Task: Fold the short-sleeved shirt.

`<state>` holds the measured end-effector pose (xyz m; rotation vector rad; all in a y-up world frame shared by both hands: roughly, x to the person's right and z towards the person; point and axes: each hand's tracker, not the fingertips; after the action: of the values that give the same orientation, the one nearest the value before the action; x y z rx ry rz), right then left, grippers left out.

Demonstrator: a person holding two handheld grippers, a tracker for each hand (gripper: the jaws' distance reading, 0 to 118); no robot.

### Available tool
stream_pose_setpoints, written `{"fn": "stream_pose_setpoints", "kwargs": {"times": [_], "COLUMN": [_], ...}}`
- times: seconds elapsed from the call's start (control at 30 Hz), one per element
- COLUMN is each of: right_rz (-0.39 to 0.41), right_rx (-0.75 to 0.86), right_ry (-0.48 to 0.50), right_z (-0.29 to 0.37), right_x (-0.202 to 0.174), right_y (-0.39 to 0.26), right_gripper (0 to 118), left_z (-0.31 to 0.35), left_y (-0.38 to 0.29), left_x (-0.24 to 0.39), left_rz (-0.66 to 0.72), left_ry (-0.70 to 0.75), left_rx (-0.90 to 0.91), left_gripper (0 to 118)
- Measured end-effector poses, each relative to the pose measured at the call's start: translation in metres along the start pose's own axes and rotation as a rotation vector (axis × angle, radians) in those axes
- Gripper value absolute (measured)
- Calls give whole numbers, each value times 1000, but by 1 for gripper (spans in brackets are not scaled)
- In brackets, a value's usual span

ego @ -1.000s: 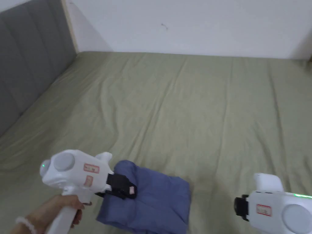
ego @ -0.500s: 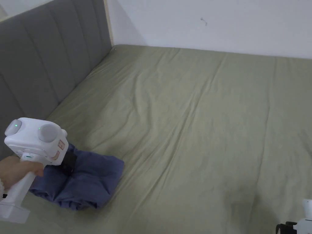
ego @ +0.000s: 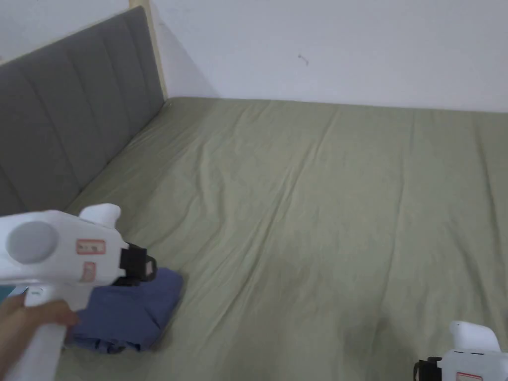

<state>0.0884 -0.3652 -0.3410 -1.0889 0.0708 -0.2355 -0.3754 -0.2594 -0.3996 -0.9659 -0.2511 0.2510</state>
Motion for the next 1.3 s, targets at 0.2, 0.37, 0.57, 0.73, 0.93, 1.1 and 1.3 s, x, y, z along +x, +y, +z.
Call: {"fn": "stream_pose_setpoints", "kwargs": {"times": [0.2, 0.37, 0.57, 0.73, 0.93, 1.1, 1.3], "right_rz": [8, 4, 80, 170, 201, 209, 174], "right_rx": [83, 207, 409, 652, 848, 910, 906], "right_ry": [26, 31, -30, -90, -135, -198, -177], "right_z": [27, 62, 115, 176, 229, 245, 247], "right_x": [13, 22, 16, -3, -25, -39, -37], "right_y": [3, 14, 31, 46, 53, 56, 52], "right_gripper": [0, 0, 0, 0, 0, 0, 0], "left_z": [6, 9, 39, 68, 88, 98, 104], "left_y": [-48, -57, -55, -48, -46, -44, -45], "left_x": [116, 177, 217, 249, 281, 291, 290], "left_rz": [-115, -245, -242, -264, -302, -293, -289], "left_ry": [40, 217, 233, 245, 222, 169, 181], "left_rx": [165, 313, 466, 618, 725, 768, 801], "left_gripper": [0, 0, 0, 0, 0, 0, 0]}}
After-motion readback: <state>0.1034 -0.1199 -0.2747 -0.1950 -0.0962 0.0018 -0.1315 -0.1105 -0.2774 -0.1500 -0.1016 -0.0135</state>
